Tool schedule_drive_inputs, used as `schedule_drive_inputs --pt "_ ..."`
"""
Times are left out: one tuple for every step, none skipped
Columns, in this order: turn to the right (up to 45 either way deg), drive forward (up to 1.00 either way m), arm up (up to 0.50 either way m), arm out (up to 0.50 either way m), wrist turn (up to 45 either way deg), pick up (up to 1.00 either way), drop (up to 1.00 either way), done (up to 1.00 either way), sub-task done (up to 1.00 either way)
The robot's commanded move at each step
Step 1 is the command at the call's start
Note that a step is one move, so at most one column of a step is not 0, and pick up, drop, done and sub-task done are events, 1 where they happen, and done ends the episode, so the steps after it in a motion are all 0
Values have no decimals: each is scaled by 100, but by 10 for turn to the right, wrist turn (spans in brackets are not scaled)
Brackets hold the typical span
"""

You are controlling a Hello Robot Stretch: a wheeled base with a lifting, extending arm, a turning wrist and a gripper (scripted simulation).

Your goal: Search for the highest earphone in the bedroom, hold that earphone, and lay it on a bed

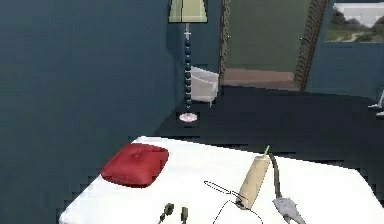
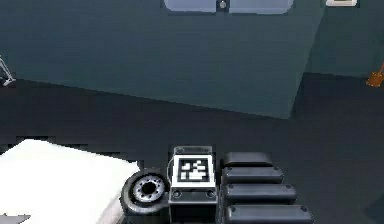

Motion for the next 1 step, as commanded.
schedule_drive_inputs --pt "270 0 0 0 0 0 0 0 0"
